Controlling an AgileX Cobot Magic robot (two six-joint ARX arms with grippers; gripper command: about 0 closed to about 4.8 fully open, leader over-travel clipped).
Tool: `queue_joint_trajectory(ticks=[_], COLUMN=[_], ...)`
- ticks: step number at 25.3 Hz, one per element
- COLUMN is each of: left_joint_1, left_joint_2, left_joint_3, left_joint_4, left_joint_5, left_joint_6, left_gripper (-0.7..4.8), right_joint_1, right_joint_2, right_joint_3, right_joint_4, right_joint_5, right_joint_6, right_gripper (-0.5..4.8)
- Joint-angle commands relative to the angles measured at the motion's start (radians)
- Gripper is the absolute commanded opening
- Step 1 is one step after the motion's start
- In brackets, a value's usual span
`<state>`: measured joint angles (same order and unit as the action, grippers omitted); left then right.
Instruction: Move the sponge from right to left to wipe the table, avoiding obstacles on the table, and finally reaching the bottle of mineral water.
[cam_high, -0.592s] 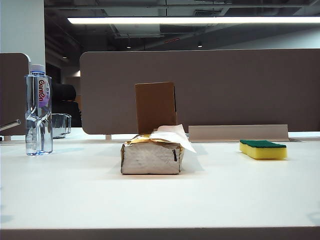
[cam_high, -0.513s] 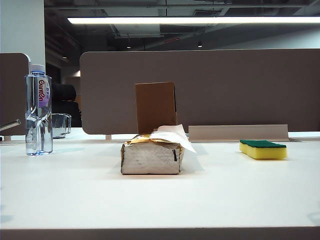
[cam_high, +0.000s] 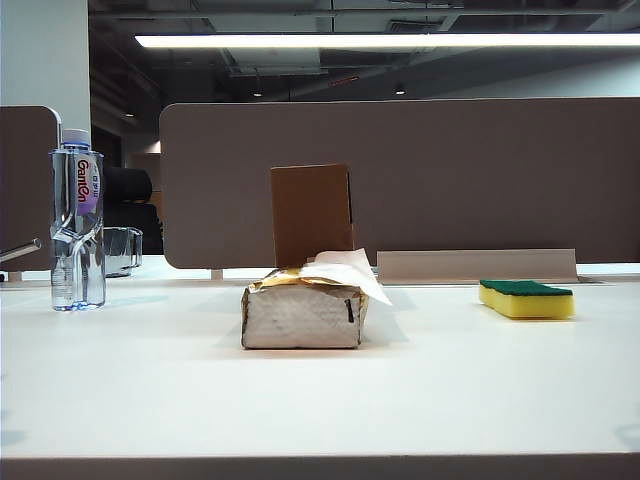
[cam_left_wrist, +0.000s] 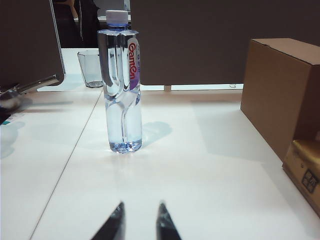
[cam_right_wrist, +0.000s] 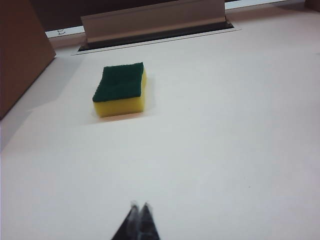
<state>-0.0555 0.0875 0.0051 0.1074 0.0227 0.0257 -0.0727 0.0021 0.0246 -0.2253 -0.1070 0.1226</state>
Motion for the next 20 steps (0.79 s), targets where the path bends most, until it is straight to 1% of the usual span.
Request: queue_joint_trajectory(ticks=[1,3,6,9,11,15,17,18,20], left_joint_1=[0.001,0.001,0.000,0.000,0.000,0.000,0.000,0.000,0.000], left_joint_2=[0.000,0.000,0.000,0.000,0.000,0.000,0.000,0.000,0.000], left_joint_3=[0.004,0.007,0.016,0.053,0.072,0.129,0.162,0.196,0.240], left_joint_4=[0.006,0.013,0.021,0.019,0.005,-0.099,-0.163,-0.215,-0.260], left_joint_5=[0.000,0.017,0.070,0.117,0.116,0.124,0.161,0.202,0.250], left_joint_6=[0.000,0.000,0.000,0.000,0.000,0.000,0.000,0.000,0.000], left_gripper=[0.84,0.84,0.84,0.84,0.84,0.95,1.17,1.30,1.30], right_joint_1=[0.000,0.000,0.000,0.000,0.000,0.000,0.000,0.000,0.000], right_joint_2=[0.000,0.000,0.000,0.000,0.000,0.000,0.000,0.000,0.000], right_joint_3=[0.000,0.005,0.023,0.076,0.101,0.145,0.167,0.195,0.244], right_joint_4=[0.013,0.014,0.014,0.013,0.012,0.013,0.009,-0.013,-0.073], right_joint_5=[-0.018,-0.060,-0.098,-0.113,-0.113,-0.122,-0.124,-0.124,-0.124], right_joint_6=[0.004,0.008,0.043,0.069,0.089,0.159,0.182,0.196,0.196], right_gripper=[-0.06,-0.06,-0.06,-0.06,-0.05,-0.05,-0.05,-0.04,0.00])
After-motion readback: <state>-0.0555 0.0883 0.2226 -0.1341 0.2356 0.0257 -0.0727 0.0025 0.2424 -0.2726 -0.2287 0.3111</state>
